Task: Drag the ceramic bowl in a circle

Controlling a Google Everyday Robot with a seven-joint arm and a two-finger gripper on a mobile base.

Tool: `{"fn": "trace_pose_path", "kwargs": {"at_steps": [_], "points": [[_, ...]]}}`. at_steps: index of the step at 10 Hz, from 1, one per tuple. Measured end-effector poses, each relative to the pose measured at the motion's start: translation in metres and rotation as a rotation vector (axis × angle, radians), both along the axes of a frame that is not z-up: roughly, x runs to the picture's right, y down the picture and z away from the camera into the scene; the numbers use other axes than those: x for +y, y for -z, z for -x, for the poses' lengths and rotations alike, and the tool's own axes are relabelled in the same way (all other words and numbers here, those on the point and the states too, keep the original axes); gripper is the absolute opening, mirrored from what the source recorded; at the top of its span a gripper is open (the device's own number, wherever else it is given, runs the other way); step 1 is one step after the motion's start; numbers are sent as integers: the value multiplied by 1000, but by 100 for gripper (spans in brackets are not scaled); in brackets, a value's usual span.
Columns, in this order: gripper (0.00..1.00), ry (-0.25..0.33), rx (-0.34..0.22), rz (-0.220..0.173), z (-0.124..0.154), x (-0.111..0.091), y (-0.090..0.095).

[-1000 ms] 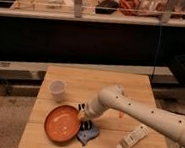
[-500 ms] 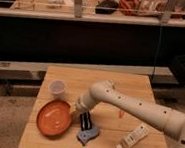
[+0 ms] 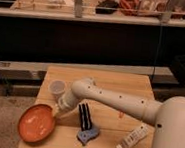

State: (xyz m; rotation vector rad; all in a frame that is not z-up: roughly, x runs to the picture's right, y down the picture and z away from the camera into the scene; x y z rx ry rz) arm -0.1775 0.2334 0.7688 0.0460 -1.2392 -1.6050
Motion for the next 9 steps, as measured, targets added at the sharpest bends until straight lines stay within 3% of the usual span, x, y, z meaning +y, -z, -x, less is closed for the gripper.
{"fn": "trace_pose_path", "kwargs": {"at_steps": [2,4,7,9], "points": [[2,29,-51,24,2,23,22],[2,55,-53,43,-15,44,39],[2,23,12,76,-58,62,50],[2,-17,85,89,-96,69,54]]}}
